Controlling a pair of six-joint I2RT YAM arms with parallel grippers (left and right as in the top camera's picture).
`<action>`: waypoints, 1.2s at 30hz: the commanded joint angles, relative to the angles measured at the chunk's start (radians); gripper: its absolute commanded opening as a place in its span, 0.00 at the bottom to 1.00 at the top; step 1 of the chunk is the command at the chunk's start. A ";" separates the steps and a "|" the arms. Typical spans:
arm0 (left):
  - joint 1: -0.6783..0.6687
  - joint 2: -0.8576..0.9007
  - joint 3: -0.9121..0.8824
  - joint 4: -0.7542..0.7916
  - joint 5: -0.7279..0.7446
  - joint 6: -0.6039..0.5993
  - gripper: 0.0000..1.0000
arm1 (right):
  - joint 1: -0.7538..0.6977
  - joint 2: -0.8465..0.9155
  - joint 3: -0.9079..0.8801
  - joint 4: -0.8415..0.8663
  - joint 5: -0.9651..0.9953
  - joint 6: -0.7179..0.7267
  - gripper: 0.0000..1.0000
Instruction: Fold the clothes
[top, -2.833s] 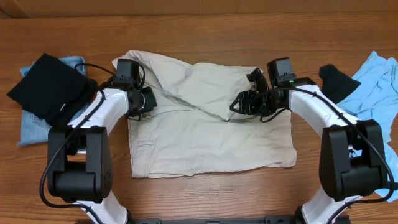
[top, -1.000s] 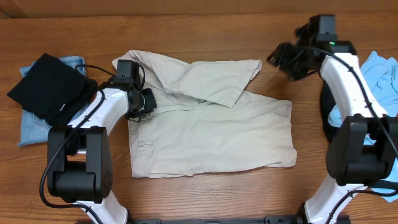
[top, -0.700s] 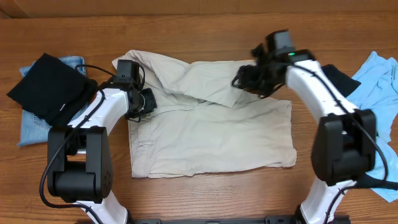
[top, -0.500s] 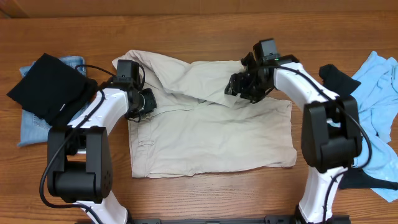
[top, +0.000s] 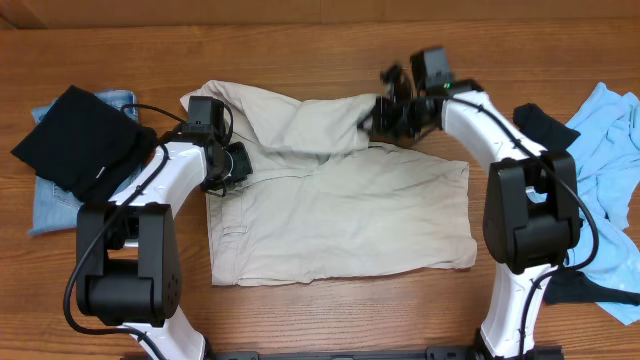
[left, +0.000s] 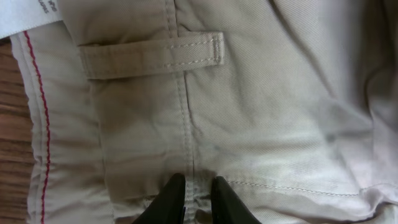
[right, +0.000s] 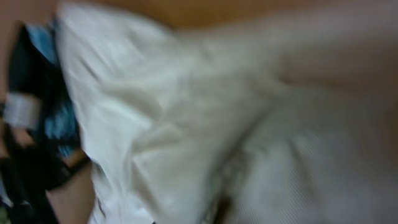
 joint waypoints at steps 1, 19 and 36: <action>0.003 0.015 0.013 -0.006 0.003 0.023 0.19 | -0.050 -0.061 0.178 0.109 0.114 0.084 0.04; 0.003 0.015 0.013 -0.015 0.003 0.023 0.19 | -0.185 -0.060 0.190 -0.100 0.377 0.061 0.62; 0.003 0.015 0.013 -0.024 0.003 0.022 0.19 | -0.172 0.172 0.138 -0.032 0.330 -0.005 0.61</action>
